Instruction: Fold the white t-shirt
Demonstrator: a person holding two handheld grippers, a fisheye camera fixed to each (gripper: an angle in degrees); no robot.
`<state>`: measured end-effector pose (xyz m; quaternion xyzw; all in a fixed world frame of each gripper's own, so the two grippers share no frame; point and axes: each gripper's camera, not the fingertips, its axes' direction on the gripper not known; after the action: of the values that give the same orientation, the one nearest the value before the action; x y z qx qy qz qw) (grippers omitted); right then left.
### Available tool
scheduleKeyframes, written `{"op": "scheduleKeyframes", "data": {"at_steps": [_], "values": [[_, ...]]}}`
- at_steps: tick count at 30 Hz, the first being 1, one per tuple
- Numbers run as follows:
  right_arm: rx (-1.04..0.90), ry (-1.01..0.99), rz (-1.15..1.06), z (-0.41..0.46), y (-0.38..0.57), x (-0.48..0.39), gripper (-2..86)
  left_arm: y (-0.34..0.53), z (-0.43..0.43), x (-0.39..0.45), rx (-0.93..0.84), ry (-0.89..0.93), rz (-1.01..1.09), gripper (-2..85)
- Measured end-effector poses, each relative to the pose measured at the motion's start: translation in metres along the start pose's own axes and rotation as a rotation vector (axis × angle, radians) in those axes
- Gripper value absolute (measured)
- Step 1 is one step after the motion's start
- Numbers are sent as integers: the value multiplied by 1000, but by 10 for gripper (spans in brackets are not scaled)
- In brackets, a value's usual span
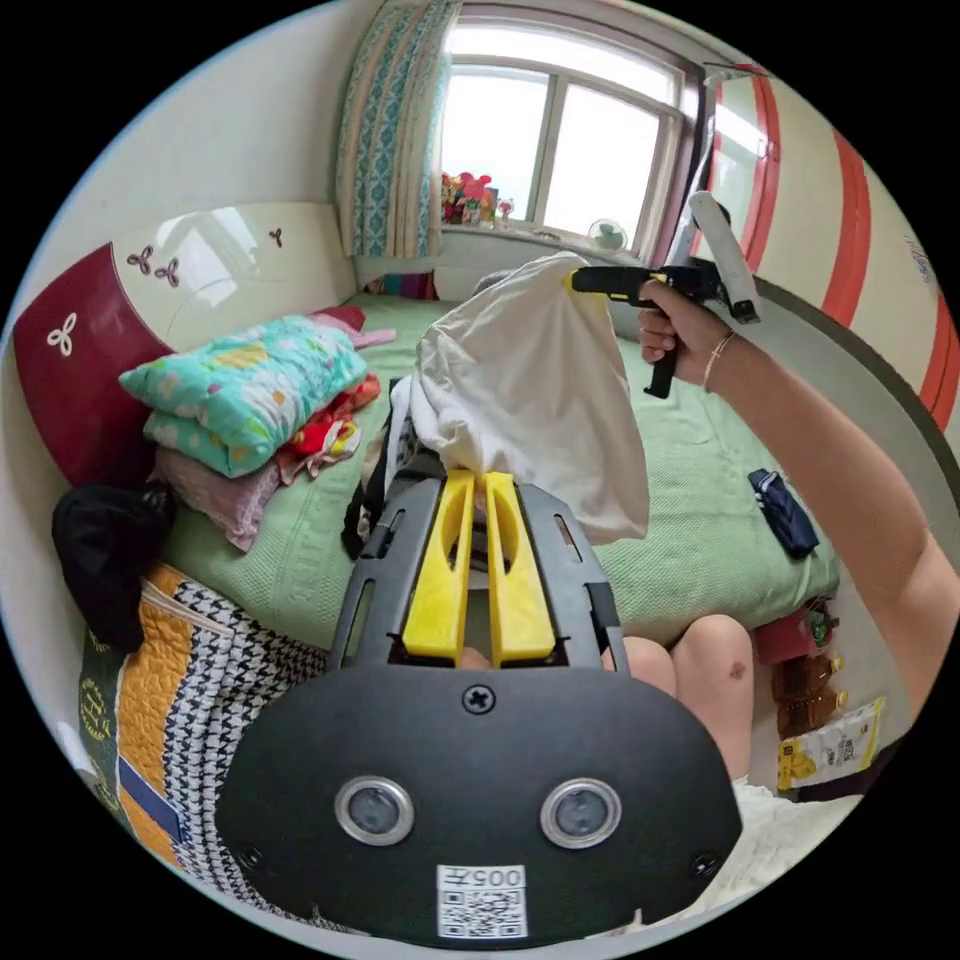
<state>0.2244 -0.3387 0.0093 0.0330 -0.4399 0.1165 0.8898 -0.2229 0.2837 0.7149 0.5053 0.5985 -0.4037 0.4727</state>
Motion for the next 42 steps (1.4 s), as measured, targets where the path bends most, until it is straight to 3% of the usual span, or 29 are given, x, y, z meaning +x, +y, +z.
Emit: {"op": "scheduleKeyframes", "data": {"at_steps": [4, 7, 14, 19, 24, 35, 39, 42], "values": [[-187, 61, -27, 81, 41, 13, 80, 12, 68, -14, -172, -27, -62, 27], [-248, 68, -116, 100, 85, 22, 96, 16, 73, -16, -160, -24, -46, 28], [-420, -142, -173, 103, 181, 42, 108, 20, 83, -21, -148, -26, -20, 29], [-415, -304, -149, 102, 212, 22, 90, 24, 94, -26, -146, -20, -57, 30], [-482, -151, -67, 128, 235, 17, 2, 30, 107, -31, -172, -27, -109, 31], [-502, -47, 110, 89, 288, 114, 56, 87, 133, -38, -256, -51, -257, -1], [-500, 89, 223, 56, 315, 185, 58, 102, 147, 7, -271, -6, -164, -5], [-453, 160, 374, 16, 350, 251, 56, 100, 163, 79, -251, 26, 35, -4]]}}
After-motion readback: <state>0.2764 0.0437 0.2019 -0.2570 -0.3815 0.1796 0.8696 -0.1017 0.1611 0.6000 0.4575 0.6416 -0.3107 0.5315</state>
